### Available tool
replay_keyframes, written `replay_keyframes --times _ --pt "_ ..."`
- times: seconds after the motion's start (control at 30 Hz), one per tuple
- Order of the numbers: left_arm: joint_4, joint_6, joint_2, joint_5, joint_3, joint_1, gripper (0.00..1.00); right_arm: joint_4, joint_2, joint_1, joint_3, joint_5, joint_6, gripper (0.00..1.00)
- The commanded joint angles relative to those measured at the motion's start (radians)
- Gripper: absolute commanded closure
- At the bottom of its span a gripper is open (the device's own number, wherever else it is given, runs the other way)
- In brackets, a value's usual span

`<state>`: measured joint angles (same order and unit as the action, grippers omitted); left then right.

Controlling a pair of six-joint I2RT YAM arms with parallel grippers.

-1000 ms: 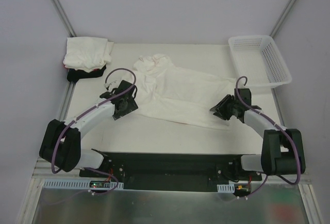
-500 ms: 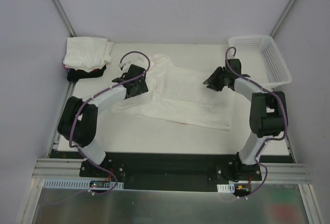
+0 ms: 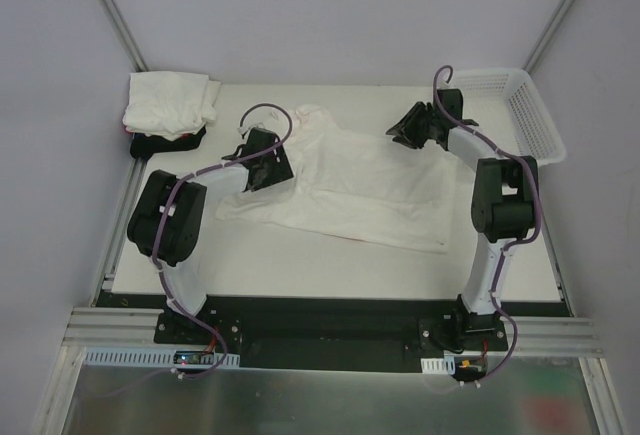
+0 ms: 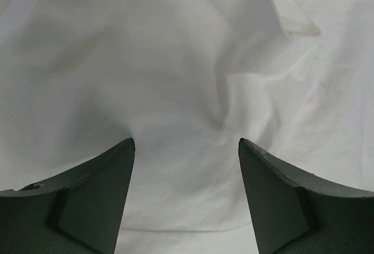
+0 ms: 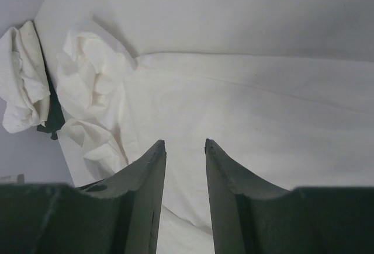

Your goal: Fold and stack the t-shirts

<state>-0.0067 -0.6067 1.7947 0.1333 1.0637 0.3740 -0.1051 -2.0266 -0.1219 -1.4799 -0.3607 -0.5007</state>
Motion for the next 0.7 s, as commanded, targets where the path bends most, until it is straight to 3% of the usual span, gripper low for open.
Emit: replay_keyframes --times 0.0,0.3,0.5,0.67 --pt "0.045 -0.091 0.008 -0.115 -0.077 -0.038 0.30 0.028 0.011 0.037 -0.049 -0.041 -0.030 0.64" --pt "-0.022 -0.258 -0.194 -0.075 -0.344 -0.030 0.31 0.091 0.130 0.120 -0.016 -0.066 -0.093 0.63" --pt "-0.205 -0.314 -0.221 -0.063 -0.372 -0.029 0.31 0.131 0.226 0.162 0.009 -0.067 -0.105 0.62" --pt "-0.260 -0.364 -0.287 -0.060 -0.445 -0.003 0.31 0.134 0.270 0.177 0.044 -0.064 -0.108 0.62"
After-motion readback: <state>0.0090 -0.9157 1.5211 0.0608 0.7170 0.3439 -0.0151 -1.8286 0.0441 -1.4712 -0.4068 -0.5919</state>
